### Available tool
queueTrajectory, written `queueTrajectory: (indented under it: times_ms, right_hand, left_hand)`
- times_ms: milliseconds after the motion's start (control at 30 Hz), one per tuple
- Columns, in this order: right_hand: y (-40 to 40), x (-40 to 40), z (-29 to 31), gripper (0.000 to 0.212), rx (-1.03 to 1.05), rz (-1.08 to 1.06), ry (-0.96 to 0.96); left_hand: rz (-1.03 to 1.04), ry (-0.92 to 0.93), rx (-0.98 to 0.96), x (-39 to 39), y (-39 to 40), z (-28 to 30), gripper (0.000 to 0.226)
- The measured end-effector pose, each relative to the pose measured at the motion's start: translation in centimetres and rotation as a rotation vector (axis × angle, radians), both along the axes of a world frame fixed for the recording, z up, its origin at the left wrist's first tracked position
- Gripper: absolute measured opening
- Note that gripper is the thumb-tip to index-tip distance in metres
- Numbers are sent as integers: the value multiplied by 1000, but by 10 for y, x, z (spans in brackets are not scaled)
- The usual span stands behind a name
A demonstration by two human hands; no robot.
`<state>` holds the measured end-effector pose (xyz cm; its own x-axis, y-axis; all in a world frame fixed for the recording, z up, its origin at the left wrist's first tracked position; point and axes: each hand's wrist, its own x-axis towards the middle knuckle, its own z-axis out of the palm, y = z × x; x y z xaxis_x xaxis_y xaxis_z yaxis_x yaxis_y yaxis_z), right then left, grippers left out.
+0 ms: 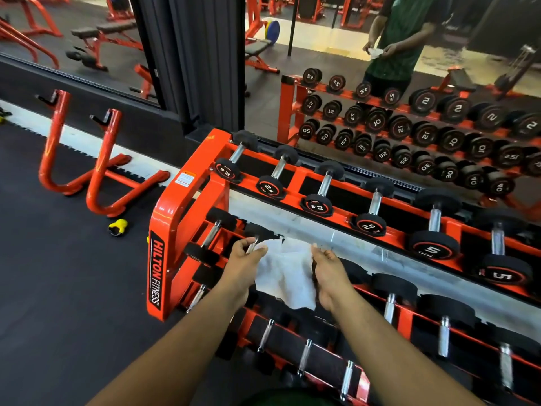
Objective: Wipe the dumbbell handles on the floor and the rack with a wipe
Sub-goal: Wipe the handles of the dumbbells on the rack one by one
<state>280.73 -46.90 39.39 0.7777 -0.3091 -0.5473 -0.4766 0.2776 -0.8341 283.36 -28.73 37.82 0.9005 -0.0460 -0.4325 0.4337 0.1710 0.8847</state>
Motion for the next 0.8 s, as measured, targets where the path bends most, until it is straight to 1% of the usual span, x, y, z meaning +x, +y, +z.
queueTrajectory:
  times_ms: [100, 167, 200, 267, 333, 367, 433, 467, 533, 567, 600, 667, 733, 767, 800]
  right_hand:
    - [-12, -3, 6, 27, -5, 212, 13]
    - [-16, -5, 8, 37, 0, 303, -43]
    - [-18, -6, 8, 40, -19, 303, -83]
    - [-21, -7, 7, 36, -120, 289, -166]
    - [-21, -7, 6, 30, -201, 294, -206]
    - [-19, -9, 7, 32, -213, 284, -207]
    - [-16, -13, 13, 35, -258, 263, -235]
    - [-16, -15, 15, 35, -323, 272, -282]
    - [-15, -20, 18, 36, -489, 332, -416]
    - [-16, -21, 18, 35, -548, 369, -478]
    - [-16, -21, 17, 36, -573, 397, -526]
    - [-18, -24, 14, 39, -547, 423, -585]
    - [-21, -25, 11, 43, -405, 412, -594]
    - [-24, -25, 9, 44, -315, 377, -570]
    - [-26, -24, 7, 41, -247, 322, -521]
  left_hand:
    - [8, -68, 121, 4, 6, -4, 24]
    - [17, -125, 195, 6, 8, -5, 16]
    - [7, -153, 221, 7, 9, -6, 12]
    - [-43, -197, 229, 6, 8, -5, 8]
    - [-112, -231, 203, 4, 7, -2, 14]
    - [-138, -231, 187, 4, 7, -2, 18]
    - [-136, -188, 151, 5, 5, -2, 24]
    - [-116, -135, 142, 5, 4, -1, 29]
    - [-106, 43, 110, 8, -1, 4, 44]
    - [-127, 111, 105, 8, -3, 7, 47]
    - [-157, 141, 123, 8, -6, 10, 45]
    - [-167, 117, 143, 7, -11, 10, 28]
    - [-101, 51, 96, 6, -15, 8, 13]
    - [-74, 9, 81, 5, -16, 9, 13]
    - [-59, -37, 84, 5, -15, 8, 17]
